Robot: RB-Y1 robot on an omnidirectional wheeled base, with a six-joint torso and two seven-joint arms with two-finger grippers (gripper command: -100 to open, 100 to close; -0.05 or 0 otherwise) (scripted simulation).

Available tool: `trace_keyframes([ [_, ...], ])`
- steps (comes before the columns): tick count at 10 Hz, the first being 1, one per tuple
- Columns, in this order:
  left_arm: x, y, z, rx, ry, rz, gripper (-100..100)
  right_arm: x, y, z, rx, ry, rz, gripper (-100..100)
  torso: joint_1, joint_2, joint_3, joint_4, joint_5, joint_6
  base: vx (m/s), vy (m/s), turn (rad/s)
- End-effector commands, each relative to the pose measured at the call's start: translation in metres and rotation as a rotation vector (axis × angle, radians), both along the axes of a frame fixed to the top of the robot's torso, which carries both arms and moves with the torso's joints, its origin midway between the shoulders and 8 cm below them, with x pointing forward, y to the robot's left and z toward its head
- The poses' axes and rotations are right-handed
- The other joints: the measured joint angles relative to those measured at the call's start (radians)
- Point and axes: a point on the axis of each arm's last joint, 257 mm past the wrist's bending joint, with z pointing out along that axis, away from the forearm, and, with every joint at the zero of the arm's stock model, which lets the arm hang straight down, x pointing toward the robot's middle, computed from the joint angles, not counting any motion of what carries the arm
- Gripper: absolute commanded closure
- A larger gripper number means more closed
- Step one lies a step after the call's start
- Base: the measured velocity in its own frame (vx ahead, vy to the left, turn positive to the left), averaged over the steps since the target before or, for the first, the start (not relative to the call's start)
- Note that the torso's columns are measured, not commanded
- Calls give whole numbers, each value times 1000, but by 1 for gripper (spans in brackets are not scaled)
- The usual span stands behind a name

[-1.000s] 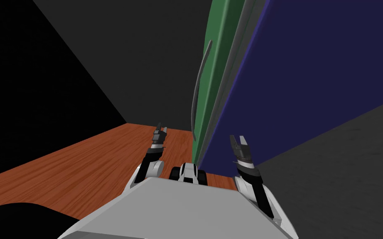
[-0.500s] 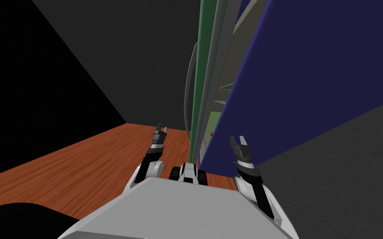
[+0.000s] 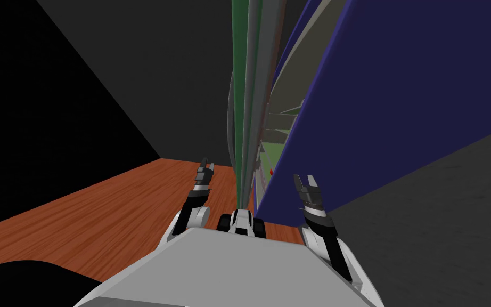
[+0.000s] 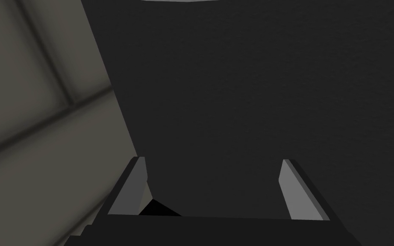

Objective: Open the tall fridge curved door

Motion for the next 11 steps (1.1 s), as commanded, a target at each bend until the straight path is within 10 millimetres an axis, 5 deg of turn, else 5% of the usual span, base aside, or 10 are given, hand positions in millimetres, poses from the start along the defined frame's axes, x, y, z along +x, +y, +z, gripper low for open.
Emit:
trace_keyframes([
  [1, 0, 0, 0, 0, 0, 0, 0, 2, 2, -3, 4, 9, 6, -100, 0, 0, 0, 0, 0, 1, 7, 10, -29],
  [11, 0, 0, 0, 0, 0, 0, 0, 2, 9, -30, -260, 53, -150, -100, -3, 11, 7, 5, 0, 6, 17, 46, -73],
])
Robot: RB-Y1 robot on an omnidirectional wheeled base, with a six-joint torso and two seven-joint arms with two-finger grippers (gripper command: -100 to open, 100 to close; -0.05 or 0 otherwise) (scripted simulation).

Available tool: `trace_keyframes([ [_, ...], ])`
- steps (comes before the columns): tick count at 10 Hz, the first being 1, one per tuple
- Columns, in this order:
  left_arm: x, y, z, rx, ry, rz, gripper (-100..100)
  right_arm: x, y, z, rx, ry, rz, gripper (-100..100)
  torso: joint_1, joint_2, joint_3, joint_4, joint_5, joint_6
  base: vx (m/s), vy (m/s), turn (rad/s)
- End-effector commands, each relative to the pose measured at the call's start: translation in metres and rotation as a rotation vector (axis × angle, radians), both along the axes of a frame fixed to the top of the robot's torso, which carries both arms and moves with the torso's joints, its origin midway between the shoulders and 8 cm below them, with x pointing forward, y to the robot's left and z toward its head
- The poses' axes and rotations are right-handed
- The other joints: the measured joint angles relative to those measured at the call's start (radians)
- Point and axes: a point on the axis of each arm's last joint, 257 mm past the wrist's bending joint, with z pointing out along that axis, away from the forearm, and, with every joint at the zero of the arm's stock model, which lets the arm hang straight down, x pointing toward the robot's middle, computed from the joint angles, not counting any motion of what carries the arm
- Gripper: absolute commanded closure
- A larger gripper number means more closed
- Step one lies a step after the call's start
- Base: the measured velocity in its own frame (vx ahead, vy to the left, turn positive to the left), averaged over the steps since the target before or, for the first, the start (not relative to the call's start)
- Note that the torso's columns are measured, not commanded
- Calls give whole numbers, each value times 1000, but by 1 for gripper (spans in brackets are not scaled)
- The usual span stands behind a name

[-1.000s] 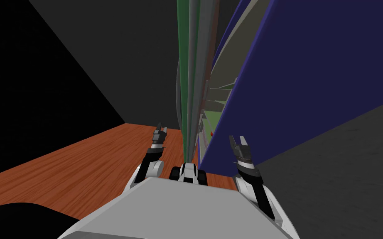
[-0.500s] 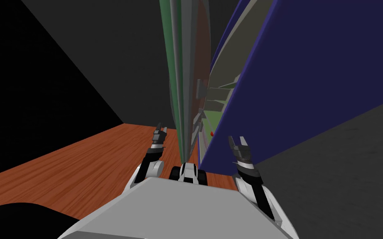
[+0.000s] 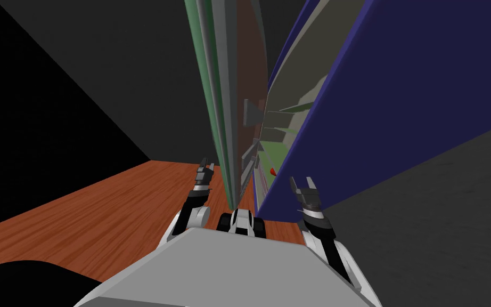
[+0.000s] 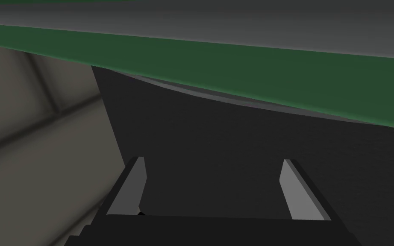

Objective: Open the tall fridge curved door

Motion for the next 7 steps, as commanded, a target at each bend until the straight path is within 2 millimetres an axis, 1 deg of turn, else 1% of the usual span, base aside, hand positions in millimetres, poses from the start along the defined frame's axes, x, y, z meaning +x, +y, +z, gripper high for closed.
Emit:
trace_keyframes([
  [1, 0, 0, 0, 0, 0, 0, 0, 1, 4, -12, -91, 21, -48, -100, -1, 2, 1, 1, 0, 0, 23, 69, -101],
  [3, 0, 0, 0, 0, 0, 0, 0, 1, 4, -12, -92, 21, -48, -100, -1, 2, 1, 1, 0, 0, -5, 43, 23],
  [5, 0, 0, 0, 0, 0, 0, 0, 2, 6, -21, -158, 36, -84, -100, -1, 1, 0, 1, 0, 2, 26, 43, -109],
  [7, 0, 0, 0, 0, 0, 0, 0, 2, 6, -21, -158, 36, -84, -100, -1, 0, 0, 0, 0, 0, 7, 28, -31],
])
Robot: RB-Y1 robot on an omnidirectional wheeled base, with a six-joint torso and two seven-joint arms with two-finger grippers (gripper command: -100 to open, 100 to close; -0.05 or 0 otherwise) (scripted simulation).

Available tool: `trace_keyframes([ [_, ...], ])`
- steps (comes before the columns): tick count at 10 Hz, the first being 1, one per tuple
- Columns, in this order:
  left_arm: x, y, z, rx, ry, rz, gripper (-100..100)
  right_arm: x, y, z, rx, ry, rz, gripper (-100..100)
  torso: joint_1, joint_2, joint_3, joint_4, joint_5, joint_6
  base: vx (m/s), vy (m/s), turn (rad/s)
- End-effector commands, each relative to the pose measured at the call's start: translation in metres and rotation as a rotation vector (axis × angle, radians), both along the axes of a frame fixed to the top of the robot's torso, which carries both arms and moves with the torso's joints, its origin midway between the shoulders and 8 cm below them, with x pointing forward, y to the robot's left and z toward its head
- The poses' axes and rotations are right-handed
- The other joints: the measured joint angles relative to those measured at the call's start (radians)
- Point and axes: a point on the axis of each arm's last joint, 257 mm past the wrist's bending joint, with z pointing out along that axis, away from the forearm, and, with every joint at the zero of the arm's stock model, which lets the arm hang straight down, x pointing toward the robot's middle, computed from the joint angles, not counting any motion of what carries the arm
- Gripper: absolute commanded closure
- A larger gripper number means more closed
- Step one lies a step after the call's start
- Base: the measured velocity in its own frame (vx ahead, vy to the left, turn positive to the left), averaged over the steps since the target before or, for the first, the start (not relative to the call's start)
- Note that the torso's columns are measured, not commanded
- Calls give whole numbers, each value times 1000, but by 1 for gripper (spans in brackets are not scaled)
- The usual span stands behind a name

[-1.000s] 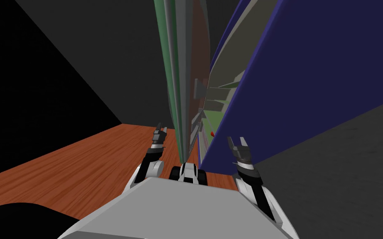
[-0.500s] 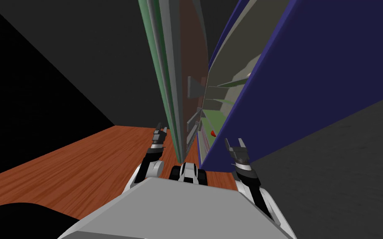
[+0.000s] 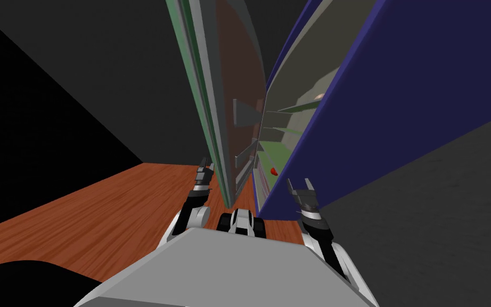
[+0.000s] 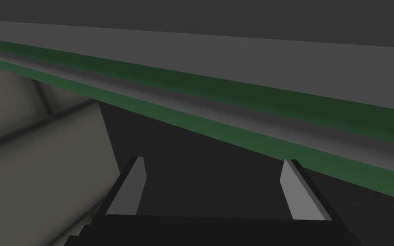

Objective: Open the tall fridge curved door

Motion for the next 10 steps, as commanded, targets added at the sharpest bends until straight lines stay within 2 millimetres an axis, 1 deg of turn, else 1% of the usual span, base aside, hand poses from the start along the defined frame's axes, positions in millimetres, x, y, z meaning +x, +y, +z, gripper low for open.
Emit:
trace_keyframes([
  [1, 0, 0, 0, 0, 0, 0, 0, 0, 1, -2, -6, 5, -3, -100, 0, 0, 0, 0, 0, 1, 0, 0, 0],
  [7, 0, 0, 0, 0, 0, 0, 0, 0, 1, -2, -6, 5, -3, -100, 2, 0, 0, 0, 1, 0, -3, 3, 11],
  [8, 0, 0, 0, 0, 0, 0, 0, 3, 0, -8, -63, 13, -31, -100, 1, 0, 0, 0, 1, 0, 19, 53, -73],
  [10, 0, 0, 0, 0, 0, 0, 0, 6, 0, -13, -107, 21, -51, -100, 5, -5, -3, -2, 1, -1, 12, 91, -61],
])
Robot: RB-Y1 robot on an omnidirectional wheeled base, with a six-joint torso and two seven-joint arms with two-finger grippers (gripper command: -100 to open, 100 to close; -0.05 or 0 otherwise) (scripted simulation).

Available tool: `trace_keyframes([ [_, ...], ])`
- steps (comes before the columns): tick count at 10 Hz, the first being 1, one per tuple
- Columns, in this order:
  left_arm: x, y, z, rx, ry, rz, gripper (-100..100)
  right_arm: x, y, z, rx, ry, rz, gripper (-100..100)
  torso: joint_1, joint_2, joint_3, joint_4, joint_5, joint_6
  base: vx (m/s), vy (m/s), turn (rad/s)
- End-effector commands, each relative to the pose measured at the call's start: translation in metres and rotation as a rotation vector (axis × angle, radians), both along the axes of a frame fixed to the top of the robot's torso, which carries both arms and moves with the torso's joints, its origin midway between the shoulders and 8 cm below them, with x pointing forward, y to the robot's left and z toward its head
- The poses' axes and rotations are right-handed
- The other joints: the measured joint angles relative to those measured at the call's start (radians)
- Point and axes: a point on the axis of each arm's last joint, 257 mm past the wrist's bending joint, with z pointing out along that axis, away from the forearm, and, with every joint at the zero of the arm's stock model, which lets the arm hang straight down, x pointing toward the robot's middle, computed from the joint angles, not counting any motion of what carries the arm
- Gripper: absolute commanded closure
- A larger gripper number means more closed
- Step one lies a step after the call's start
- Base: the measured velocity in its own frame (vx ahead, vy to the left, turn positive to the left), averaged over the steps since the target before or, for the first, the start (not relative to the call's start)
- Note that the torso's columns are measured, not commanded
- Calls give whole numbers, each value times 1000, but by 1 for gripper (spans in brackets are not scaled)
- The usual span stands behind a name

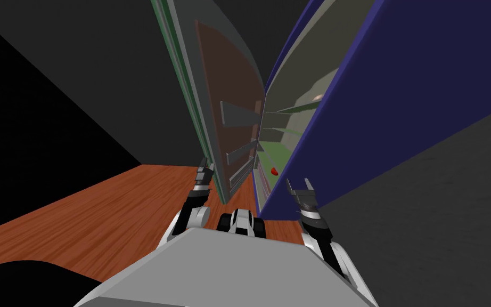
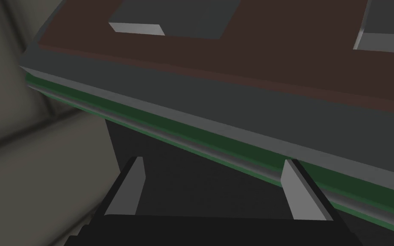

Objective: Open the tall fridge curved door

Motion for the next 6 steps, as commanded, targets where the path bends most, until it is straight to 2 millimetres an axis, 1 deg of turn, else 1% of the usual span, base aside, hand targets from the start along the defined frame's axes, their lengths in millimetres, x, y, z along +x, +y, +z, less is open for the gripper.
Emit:
trace_keyframes([
  [1, 0, 0, 0, 0, 0, 0, 0, 4, 1, -10, -66, 17, -30, -100, 0, -1, -1, 0, 0, -2, 2, 72, -34],
  [4, 0, 0, 0, 0, 0, 0, 0, 9, 1, -19, -138, 31, -63, -100, 0, -5, -3, -2, -1, -3, 4, 73, -27],
  [5, 0, 0, 0, 0, 0, 0, 0, 10, 1, -22, -161, 36, -74, -100, -1, -4, -3, -1, 0, -1, 17, 83, 9],
  [6, 0, 0, 0, 0, 0, 0, 0, 13, 0, -29, -206, 46, -93, -100, -4, 2, 1, 2, 0, 3, 35, 97, -106],
])
